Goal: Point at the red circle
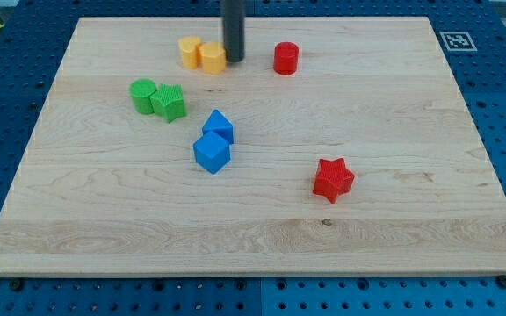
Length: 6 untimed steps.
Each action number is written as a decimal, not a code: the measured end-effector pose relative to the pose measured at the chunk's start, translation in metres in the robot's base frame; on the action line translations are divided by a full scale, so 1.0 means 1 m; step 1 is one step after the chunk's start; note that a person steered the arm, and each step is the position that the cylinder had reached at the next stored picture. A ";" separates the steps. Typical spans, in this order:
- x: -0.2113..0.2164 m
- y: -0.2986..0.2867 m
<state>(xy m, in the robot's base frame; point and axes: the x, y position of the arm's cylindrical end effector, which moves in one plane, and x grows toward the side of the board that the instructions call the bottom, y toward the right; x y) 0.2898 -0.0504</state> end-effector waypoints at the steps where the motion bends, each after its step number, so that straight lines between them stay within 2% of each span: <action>1: -0.007 -0.014; 2: -0.045 0.000; 3: -0.063 0.036; 4: -0.057 0.087; 6: 0.005 0.100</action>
